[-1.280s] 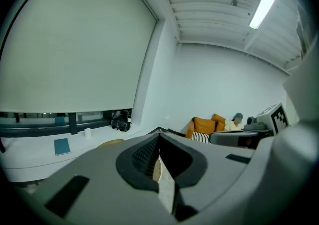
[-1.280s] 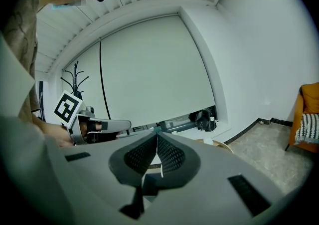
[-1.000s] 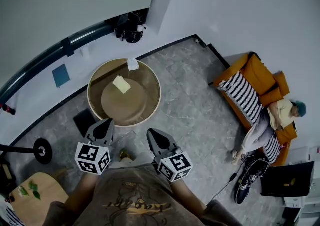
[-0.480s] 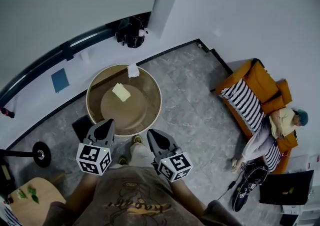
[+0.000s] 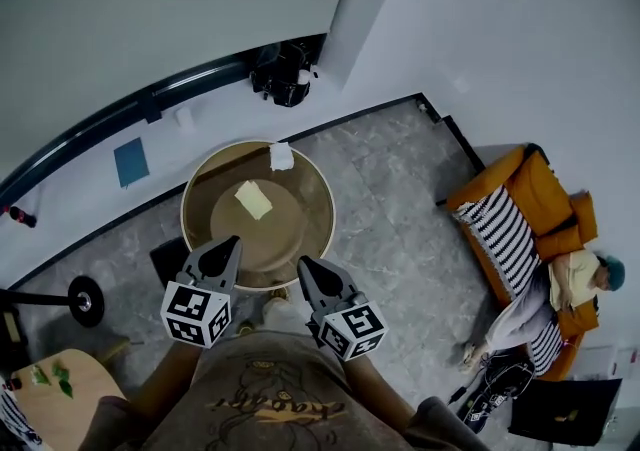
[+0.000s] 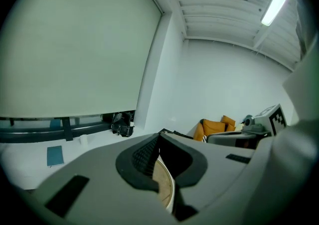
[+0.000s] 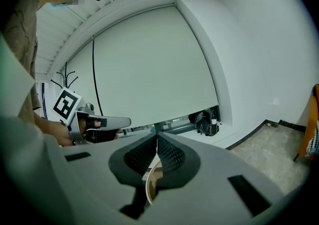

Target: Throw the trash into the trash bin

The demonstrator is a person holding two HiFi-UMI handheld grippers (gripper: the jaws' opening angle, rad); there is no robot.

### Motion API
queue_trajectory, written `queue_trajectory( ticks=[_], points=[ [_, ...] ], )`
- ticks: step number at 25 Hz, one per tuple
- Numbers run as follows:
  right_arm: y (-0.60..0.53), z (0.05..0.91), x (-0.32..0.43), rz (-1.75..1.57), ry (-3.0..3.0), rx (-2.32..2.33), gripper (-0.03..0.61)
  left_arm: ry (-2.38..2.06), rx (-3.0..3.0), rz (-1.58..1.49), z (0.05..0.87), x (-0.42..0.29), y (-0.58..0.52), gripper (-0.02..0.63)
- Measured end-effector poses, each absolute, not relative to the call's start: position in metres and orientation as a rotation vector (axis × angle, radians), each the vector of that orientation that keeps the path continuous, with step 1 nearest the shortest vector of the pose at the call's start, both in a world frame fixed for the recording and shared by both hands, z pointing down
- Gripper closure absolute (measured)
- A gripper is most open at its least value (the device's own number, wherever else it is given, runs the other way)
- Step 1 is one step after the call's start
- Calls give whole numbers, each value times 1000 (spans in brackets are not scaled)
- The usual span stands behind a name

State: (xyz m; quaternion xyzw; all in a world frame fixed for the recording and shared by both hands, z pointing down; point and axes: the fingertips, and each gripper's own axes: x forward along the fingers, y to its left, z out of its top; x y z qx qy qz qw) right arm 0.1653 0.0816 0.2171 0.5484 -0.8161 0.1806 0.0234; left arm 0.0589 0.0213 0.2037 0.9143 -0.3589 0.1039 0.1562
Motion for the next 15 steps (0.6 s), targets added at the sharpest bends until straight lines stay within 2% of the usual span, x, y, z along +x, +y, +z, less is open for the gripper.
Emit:
queue_trajectory(
  ticks=[15],
  points=[
    [-2, 218, 211, 581, -2615, 1505, 560, -1197, 2527, 281, 199, 99, -48, 595]
  ],
)
